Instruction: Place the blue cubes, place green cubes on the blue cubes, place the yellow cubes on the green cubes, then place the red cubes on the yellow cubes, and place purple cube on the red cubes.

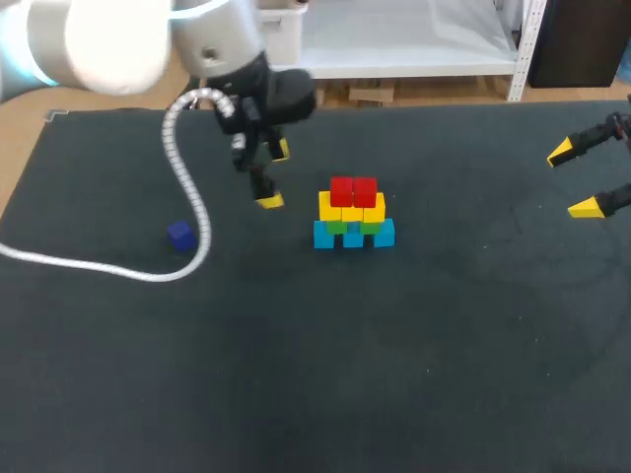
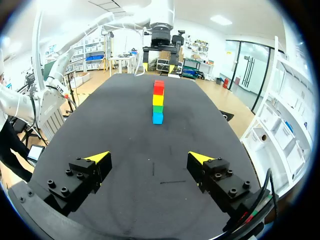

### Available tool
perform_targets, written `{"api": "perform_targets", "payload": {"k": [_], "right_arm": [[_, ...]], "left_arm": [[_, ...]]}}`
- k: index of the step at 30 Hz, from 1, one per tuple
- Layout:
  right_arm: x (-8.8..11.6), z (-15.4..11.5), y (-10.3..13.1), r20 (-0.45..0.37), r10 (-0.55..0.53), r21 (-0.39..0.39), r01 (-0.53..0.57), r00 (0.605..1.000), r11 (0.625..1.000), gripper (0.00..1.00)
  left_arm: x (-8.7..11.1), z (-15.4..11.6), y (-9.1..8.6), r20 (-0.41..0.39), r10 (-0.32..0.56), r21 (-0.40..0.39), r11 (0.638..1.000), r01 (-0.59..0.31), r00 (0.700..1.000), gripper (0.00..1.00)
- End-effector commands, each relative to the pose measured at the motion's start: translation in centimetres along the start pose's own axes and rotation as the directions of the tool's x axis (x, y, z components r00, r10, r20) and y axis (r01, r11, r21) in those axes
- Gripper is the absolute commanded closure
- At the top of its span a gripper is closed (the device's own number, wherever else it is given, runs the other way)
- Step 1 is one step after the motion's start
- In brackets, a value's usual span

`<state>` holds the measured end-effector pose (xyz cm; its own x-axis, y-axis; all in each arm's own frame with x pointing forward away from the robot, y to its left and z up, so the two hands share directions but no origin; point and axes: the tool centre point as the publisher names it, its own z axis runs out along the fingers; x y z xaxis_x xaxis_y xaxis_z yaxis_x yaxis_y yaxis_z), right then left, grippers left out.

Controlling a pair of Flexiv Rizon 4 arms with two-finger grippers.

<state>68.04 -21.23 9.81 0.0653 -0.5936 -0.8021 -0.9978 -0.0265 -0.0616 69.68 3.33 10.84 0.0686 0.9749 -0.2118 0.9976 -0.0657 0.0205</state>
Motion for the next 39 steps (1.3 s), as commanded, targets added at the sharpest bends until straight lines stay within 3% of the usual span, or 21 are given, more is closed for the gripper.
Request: {"api": "perform_targets", "payload": {"k": [1, 2, 3, 4, 9, 11, 16, 20, 22, 31, 39], "right_arm": [[0.0, 0.0, 0.0, 0.001, -0.001, 0.0, 0.001, 1.0, 1.0, 0.0], [0.0, 0.0, 0.0, 0.001, -0.001, 0.0, 0.001, 1.0, 1.0, 0.0], [0.0, 0.0, 0.0, 0.001, -0.001, 0.0, 0.001, 1.0, 1.0, 0.0], [0.0, 0.0, 0.0, 0.001, -0.001, 0.0, 0.001, 1.0, 1.0, 0.0], [0.0, 0.0, 0.0, 0.001, -0.001, 0.0, 0.001, 1.0, 1.0, 0.0], [0.0, 0.0, 0.0, 0.001, -0.001, 0.0, 0.001, 1.0, 1.0, 0.0], [0.0, 0.0, 0.0, 0.001, -0.001, 0.0, 0.001, 1.0, 1.0, 0.0], [0.0, 0.0, 0.0, 0.001, -0.001, 0.0, 0.001, 1.0, 1.0, 0.0], [0.0, 0.0, 0.0, 0.001, -0.001, 0.0, 0.001, 1.0, 1.0, 0.0], [0.0, 0.0, 0.0, 0.001, -0.001, 0.0, 0.001, 1.0, 1.0, 0.0], [0.0, 0.0, 0.0, 0.001, -0.001, 0.0, 0.001, 1.0, 1.0, 0.0]], "left_arm": [[4.5, 0.2, -2.0, 0.052, 0.104, -0.023, 0.994, -0.103, 0.993, 0.0], [5.3, 0.4, -2.3, 0.026, 0.157, -0.009, 0.988, -0.157, 0.987, 0.0], [6.0, 0.4, -2.4, -0.016, 0.157, -0.013, 0.988, -0.157, 0.988, 0.0], [6.8, 0.5, -2.5, 0.006, 0.199, -0.001, 0.98, -0.199, 0.98, 0.0], [10.0, 0.0, -2.6, -0.063, 0.34, 0.026, 0.94, -0.339, 0.938, 0.0], [11.0, -0.2, -2.5, -0.054, 0.43, 0.02, 0.903, -0.43, 0.901, 0.0], [12.9, 0.6, -2.2, -0.078, 0.588, 0.088, 0.809, -0.582, 0.805, 0.0], [13.9, 1.5, -1.8, -0.092, 0.665, 0.134, 0.746, -0.652, 0.741, 0.0], [14.3, 1.9, -1.5, -0.086, 0.685, 0.141, 0.728, -0.671, 0.724, 0.0], [15.5, 3.9, -0.2, -0.092, 0.701, 0.172, 0.711, -0.682, 0.707, 0.0], [16.0, 5.0, 0.3, -0.083, 0.672, 0.17, 0.737, -0.655, 0.736, 0.0]]}}
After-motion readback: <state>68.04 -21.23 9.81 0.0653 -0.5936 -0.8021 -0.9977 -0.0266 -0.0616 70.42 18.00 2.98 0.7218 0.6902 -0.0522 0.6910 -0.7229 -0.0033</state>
